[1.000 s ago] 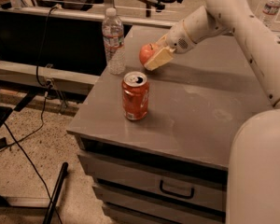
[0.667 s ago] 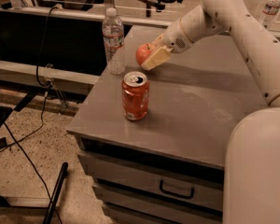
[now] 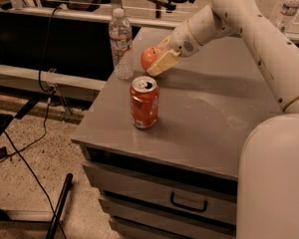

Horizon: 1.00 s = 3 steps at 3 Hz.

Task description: Move apple near water bottle

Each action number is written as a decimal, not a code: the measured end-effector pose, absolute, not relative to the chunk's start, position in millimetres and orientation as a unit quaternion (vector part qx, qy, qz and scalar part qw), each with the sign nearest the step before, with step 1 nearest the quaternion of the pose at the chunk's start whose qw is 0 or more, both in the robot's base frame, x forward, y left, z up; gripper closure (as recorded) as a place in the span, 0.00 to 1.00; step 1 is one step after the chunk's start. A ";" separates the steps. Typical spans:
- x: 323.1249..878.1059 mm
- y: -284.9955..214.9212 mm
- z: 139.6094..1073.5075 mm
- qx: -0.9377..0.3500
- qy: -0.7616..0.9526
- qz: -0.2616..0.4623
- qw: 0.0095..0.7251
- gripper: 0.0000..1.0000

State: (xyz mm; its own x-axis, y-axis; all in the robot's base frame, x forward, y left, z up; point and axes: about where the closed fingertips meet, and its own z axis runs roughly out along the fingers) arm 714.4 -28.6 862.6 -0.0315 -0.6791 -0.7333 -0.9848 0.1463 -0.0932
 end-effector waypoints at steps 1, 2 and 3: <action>710.5 -22.9 861.2 -0.618 0.677 0.228 0.329 0.84; 709.0 -19.6 857.4 -0.622 0.677 0.221 0.327 0.61; 708.9 -17.0 854.8 -0.622 0.676 0.223 0.325 0.37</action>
Offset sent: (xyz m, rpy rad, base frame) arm -0.0087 0.0072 -0.0054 -0.0462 -0.0285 0.0050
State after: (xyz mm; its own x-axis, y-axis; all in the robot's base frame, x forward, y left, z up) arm 708.9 -17.0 854.8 -0.0142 -0.6971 -0.7168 -0.9867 0.1259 -0.1029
